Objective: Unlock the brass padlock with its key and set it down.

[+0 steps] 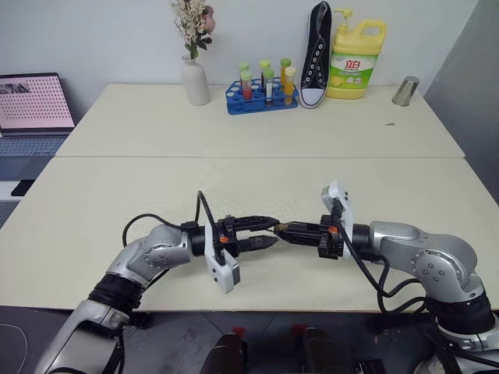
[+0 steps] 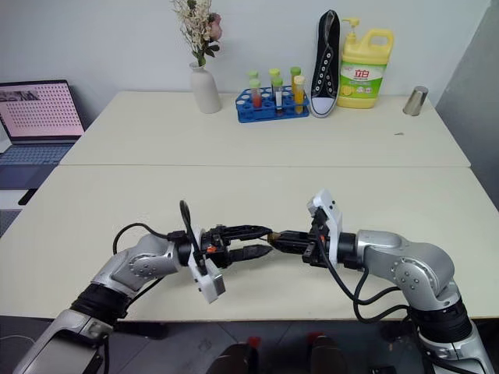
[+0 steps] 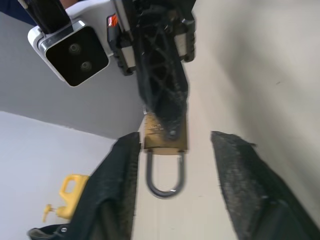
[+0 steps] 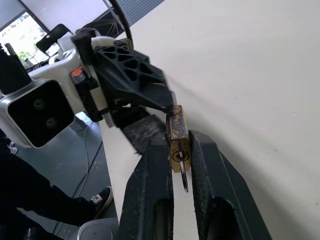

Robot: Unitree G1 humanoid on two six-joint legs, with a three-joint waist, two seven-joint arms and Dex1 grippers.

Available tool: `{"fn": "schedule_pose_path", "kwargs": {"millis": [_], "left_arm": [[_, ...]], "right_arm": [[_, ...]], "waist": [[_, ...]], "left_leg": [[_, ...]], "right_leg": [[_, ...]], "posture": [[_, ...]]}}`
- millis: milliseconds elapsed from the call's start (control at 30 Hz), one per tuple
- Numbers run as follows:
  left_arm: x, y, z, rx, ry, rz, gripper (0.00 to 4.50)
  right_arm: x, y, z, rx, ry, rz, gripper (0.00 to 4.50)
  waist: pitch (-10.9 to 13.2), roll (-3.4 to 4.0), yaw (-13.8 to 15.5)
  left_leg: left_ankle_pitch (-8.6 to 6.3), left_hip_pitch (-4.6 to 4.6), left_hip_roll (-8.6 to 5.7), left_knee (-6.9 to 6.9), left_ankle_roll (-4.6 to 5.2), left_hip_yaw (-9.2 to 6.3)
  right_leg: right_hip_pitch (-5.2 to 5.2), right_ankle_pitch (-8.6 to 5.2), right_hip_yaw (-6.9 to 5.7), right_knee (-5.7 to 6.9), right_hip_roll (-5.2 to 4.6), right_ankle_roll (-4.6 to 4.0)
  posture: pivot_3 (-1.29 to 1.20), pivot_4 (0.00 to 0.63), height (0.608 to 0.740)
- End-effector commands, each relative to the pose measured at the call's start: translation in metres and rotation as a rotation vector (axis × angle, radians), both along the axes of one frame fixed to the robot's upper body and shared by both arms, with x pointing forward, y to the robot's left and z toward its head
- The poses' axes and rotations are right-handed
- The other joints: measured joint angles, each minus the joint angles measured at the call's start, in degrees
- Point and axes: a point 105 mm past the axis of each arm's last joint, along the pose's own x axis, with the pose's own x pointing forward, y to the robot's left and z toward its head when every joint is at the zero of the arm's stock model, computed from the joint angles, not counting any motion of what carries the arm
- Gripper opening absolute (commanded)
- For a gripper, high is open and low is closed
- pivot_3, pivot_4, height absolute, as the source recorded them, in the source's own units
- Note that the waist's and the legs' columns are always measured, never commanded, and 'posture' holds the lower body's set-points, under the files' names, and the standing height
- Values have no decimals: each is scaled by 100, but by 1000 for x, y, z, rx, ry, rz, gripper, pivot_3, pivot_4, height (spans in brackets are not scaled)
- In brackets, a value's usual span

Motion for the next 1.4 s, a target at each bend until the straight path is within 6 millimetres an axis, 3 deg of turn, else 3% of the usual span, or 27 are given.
{"fn": "schedule_pose_path", "kwargs": {"millis": [33, 100, 200, 333, 433, 600, 800, 1233, 1400], "left_arm": [[-10, 0, 15, -56, -19, -38, 3594], [-10, 3, 23, -93, -16, -6, 4173], [-6, 7, 28, -137, 50, 47, 4206], [4, 15, 20, -160, 226, 126, 4206], [18, 23, 18, -216, 413, 195, 3624], [40, 20, 20, -368, 788, 254, 1968], [34, -3, 23, -410, 1117, 164, 19], [2, -13, 17, -276, 1313, 80, 0], [-9, -14, 24, -238, 1366, 40, 0]], "right_arm": [[3, -3, 10, 7, -56, -14, 129], [4, -5, 9, -7, -68, -22, 129], [5, -9, 8, -31, -94, -25, 129], [4, -11, 11, -45, -131, -5, 129], [-2, -9, 14, -43, -148, 36, 129], [-7, -6, 18, -33, -164, 66, 129], [-10, -4, 19, -25, -169, 81, 129], [-9, -4, 19, -16, -174, 64, 129], [-8, -4, 17, -19, -171, 65, 129]], "waist": [[0, 0, 6], [0, 0, 9], [0, 0, 9], [1, 1, -2], [1, 2, -5], [1, 2, -3], [1, 1, -3], [1, 1, 4], [2, 1, 4]], "left_leg": [[0, 0, 0, 0, 0, 0], [0, 0, 0, 1, 0, 0], [0, -1, 0, 0, 0, 0], [0, 0, -1, 0, 0, 1], [0, 1, 0, -1, 0, 1], [0, 0, 0, 1, 1, -1], [0, 0, 0, 2, 0, -2], [0, 0, 2, 1, 0, 0], [0, -1, 2, 1, 0, -1]], "right_leg": [[0, 0, 0, 0, 0, 0], [1, 0, 0, 0, -2, 0], [1, 0, 1, -1, -2, 0], [1, 0, -1, 0, 0, 0], [1, 0, -3, 0, 3, 0], [3, 0, -3, 0, 2, 0], [2, 0, -3, 0, 2, 0], [2, 0, 0, -2, 4, 0], [2, -1, -1, -3, 4, 0]], "posture": [[0, 150, 740], [0, 150, 740], [0, 150, 740], [0, 150, 740], [0, 150, 740], [0, 150, 740], [0, 150, 740], [0, 150, 740], [0, 150, 740]]}}
